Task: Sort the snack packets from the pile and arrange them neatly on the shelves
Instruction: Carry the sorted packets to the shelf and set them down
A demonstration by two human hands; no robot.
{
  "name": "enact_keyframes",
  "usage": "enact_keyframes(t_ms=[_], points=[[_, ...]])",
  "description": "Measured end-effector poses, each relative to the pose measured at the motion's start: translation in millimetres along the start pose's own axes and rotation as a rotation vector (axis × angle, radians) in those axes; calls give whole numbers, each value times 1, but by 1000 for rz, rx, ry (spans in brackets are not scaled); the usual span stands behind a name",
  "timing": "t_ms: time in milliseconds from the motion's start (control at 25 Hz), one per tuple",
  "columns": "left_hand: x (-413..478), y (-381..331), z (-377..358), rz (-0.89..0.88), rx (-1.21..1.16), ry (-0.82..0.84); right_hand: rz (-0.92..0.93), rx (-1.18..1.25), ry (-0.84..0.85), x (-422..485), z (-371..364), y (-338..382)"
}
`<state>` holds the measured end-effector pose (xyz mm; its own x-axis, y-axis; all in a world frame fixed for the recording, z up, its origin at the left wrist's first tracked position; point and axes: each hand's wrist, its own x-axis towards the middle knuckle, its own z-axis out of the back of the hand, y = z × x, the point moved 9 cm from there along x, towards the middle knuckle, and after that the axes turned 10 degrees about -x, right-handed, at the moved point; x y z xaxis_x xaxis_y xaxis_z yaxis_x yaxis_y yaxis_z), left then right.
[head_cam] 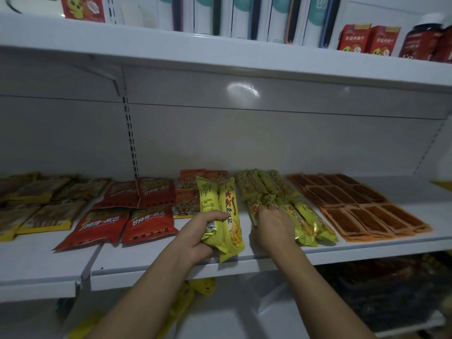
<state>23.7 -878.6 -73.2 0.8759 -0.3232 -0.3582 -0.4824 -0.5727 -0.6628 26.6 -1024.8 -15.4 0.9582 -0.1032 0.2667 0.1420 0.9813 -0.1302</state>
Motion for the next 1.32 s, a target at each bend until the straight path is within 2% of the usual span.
enact_keyframes(t_ms=[280,360,400,480,560,640,800,960,1160,1320], points=[[-2,2,-5,-12,-25,3,-18,103,81,5,-6,-5],[-2,4,-10,-20,-35,15,11,109,12,3,1,-5],[-2,5,-12,-20,-34,24,12,193,-68,0,11,-8],[-3,7,-19,-30,-33,43,-10,553,-185,-8,30,-19],[-2,8,-30,-58,-36,84,31,903,-42,-12,27,-16],[-3,11,-41,-84,-2,113,71,1102,139,-18,15,-7],[-4,19,-54,-108,123,144,-3,1373,203,-25,6,-23],[-7,24,-56,-79,51,163,-96,1421,174,-28,3,-35],[-11,17,-57,-153,105,114,-161,1046,-80,-23,22,-64],[-11,8,-57,-227,127,122,-133,972,-157,-28,31,-63]])
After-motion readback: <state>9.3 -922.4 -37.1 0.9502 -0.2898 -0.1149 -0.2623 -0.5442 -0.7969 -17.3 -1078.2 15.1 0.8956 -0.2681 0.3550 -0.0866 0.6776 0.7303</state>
